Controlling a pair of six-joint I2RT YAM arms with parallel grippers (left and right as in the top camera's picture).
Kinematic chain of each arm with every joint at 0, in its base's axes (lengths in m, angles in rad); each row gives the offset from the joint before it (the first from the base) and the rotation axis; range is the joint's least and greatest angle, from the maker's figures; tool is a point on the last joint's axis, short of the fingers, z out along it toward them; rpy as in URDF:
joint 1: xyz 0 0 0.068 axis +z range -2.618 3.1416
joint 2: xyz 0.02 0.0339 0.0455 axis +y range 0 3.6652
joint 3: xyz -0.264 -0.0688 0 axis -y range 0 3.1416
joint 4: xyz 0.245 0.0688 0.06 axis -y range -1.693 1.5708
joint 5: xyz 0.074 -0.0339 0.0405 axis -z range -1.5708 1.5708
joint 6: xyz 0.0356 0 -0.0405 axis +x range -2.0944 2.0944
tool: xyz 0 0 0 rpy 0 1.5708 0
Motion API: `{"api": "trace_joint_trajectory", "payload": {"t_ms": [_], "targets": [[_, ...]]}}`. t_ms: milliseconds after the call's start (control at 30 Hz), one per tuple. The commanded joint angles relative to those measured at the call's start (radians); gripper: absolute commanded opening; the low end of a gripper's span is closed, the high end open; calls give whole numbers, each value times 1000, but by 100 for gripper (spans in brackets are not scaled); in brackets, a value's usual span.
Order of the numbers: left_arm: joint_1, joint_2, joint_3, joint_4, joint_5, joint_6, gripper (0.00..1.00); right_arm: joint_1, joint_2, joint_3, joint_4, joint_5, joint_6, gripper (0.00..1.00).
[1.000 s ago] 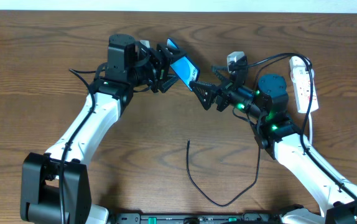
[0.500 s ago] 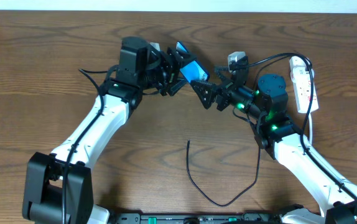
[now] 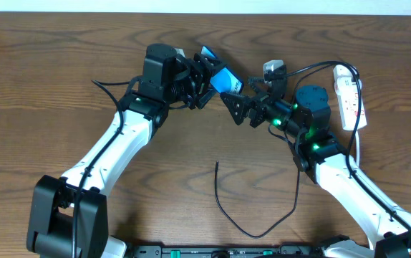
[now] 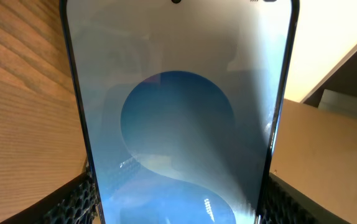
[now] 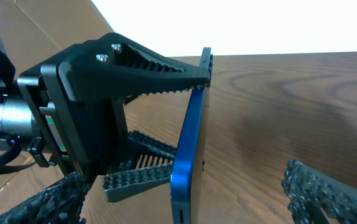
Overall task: Plug charger to phone and switch on socket
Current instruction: 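Close the right gripper on the phone's right edge beside the left gripper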
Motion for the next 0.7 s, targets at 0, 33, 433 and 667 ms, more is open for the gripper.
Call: {"api": "trace_joint_trajectory", "payload": {"t_ms": [0, 33, 433, 667], "targets": [[-3, -25, 35, 18, -8, -36, 7, 13, 1, 19, -3, 18, 6, 99], [-3, -25, 35, 18, -7, -36, 7, 13, 1, 19, -3, 18, 6, 99], [-31, -25, 35, 18, -8, -69, 7, 45, 19, 18, 2, 55, 5, 99], [-36, -25, 35, 18, -7, -69, 7, 50, 40, 18, 5, 67, 2, 98]]}}
